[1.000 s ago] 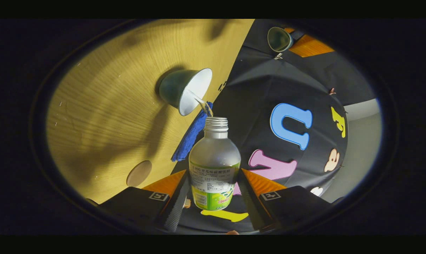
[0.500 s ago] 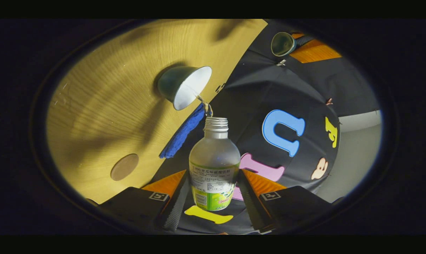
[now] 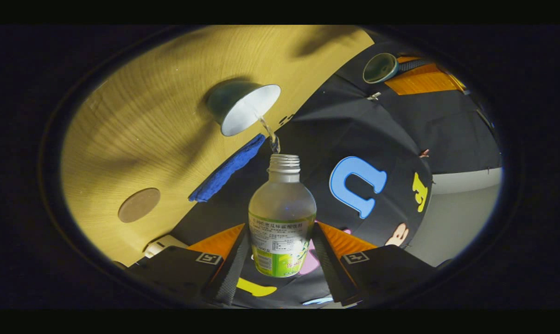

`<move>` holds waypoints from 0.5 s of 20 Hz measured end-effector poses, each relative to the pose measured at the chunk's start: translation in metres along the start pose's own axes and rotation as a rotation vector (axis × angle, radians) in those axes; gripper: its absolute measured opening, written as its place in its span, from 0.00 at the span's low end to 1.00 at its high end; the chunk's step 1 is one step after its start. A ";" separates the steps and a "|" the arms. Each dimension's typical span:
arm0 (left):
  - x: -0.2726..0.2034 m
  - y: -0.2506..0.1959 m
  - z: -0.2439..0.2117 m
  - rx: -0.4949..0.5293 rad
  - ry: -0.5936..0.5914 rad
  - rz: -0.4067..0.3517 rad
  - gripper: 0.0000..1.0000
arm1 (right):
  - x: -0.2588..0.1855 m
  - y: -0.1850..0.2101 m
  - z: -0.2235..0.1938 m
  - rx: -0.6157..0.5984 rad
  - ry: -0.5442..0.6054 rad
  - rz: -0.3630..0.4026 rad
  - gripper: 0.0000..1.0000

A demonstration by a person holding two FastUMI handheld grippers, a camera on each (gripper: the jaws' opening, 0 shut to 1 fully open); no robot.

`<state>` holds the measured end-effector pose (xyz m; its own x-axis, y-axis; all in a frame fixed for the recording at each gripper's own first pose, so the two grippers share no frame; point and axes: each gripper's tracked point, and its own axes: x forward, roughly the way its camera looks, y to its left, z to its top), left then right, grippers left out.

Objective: Open the teacup lid with one hand, grasp the water bottle and pour water into the teacup with the other hand; after pouring, place the water bottle on the coaster and then close the teacup lid.

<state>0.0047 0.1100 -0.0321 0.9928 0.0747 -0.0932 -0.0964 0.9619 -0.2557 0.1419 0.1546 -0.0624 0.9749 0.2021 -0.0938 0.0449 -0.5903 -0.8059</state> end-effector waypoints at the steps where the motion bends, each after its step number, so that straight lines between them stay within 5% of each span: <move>1: 0.000 0.000 -0.001 0.000 0.000 0.000 0.31 | 0.001 -0.005 -0.001 -0.015 0.000 -0.010 0.79; 10: 0.000 0.002 0.001 -0.006 -0.001 0.006 0.31 | 0.001 -0.016 0.002 -0.072 -0.022 -0.041 0.79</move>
<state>0.0046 0.1124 -0.0318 0.9923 0.0809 -0.0940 -0.1030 0.9598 -0.2610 0.1416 0.1656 -0.0502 0.9667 0.2445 -0.0749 0.1015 -0.6356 -0.7653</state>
